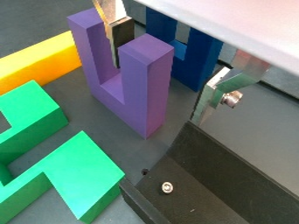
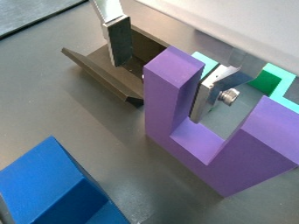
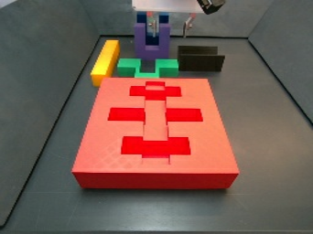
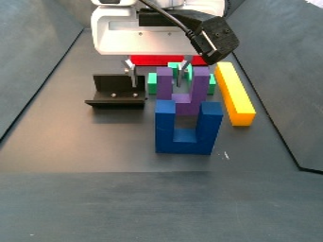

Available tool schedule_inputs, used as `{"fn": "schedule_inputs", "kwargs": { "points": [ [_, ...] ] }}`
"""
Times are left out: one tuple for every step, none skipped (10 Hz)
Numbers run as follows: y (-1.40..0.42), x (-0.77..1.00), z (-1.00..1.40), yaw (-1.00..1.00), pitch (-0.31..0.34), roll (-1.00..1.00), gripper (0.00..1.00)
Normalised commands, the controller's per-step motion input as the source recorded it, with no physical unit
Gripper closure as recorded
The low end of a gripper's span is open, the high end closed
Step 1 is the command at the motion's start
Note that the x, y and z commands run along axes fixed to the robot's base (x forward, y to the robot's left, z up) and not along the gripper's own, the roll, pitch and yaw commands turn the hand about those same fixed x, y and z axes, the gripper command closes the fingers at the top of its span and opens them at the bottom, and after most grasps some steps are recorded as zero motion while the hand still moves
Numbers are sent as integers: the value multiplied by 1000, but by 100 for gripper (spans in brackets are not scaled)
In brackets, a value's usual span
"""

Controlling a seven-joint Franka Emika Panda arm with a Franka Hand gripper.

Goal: Pick up the purple object. Move up. Move to above the board. Insert the purple object.
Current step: Pick up the purple object.

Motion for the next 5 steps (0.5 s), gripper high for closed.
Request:
{"fn": "schedule_inputs", "kwargs": {
  "points": [
    [0,0,0,0,0,0,100],
    [0,0,0,0,0,0,100],
    [0,0,0,0,0,0,100],
    [0,0,0,0,0,0,100],
    [0,0,0,0,0,0,100]
  ]
}}
